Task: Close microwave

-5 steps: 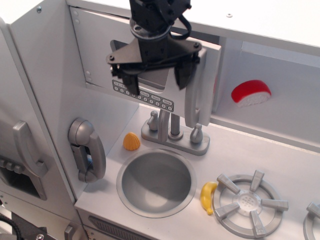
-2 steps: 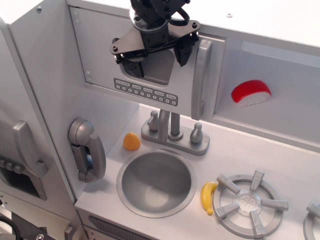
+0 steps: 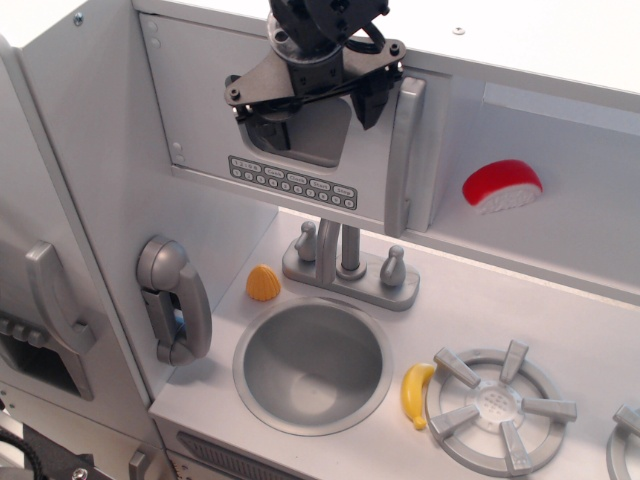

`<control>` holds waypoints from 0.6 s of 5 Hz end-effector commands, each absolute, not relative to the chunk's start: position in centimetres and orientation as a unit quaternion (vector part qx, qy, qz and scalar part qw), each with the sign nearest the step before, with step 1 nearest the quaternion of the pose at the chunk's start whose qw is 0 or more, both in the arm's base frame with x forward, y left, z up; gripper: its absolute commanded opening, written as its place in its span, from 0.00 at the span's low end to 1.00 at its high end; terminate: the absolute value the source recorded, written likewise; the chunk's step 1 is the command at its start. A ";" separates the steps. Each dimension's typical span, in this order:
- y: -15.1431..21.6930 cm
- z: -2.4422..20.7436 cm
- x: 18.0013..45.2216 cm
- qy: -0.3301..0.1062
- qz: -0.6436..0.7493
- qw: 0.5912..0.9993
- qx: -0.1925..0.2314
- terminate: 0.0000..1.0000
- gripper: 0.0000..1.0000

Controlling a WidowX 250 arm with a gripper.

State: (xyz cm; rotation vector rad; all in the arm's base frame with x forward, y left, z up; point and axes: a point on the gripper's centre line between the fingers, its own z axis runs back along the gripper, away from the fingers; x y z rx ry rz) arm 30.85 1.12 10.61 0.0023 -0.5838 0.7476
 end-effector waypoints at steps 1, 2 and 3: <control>2.5 10.7 24.3 -0.156 0.327 0.932 0.026 0.00 1.00; 2.6 10.2 21.2 -0.106 0.291 0.950 0.028 0.00 1.00; 2.6 10.2 21.2 -0.106 0.291 0.950 0.028 0.00 1.00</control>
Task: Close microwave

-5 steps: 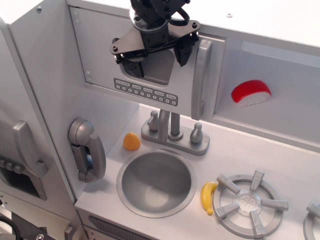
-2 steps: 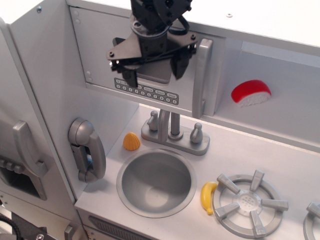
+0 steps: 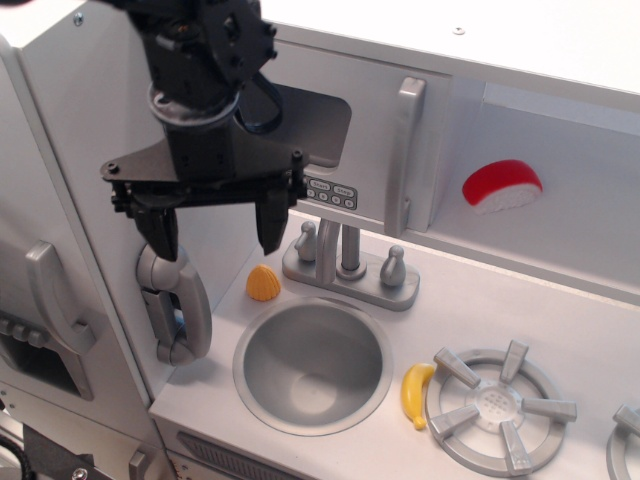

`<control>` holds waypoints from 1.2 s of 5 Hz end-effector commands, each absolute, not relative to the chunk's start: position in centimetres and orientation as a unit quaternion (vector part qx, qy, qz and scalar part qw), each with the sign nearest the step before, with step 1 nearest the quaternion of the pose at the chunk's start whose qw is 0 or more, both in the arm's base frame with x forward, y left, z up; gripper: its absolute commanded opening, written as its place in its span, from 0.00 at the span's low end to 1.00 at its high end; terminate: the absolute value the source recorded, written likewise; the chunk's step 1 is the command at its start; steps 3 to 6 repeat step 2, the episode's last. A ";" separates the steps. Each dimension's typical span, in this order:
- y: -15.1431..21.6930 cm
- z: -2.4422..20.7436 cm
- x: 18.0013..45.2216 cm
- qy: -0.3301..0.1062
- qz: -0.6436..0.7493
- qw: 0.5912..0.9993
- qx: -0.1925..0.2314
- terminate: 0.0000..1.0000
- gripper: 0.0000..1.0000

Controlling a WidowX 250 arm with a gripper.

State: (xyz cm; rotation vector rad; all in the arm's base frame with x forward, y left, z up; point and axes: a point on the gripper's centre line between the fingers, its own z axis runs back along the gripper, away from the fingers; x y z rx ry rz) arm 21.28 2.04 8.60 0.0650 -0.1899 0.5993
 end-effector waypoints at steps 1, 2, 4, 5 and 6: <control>2.6 10.2 21.2 -0.106 0.291 0.950 0.028 0.00 1.00; 2.6 10.2 21.2 -0.106 0.291 0.950 0.028 1.00 1.00; 2.6 10.2 21.2 -0.106 0.291 0.950 0.028 1.00 1.00; 2.6 10.2 21.2 -0.106 0.291 0.950 0.028 1.00 1.00; 2.6 10.2 21.2 -0.106 0.291 0.950 0.028 1.00 1.00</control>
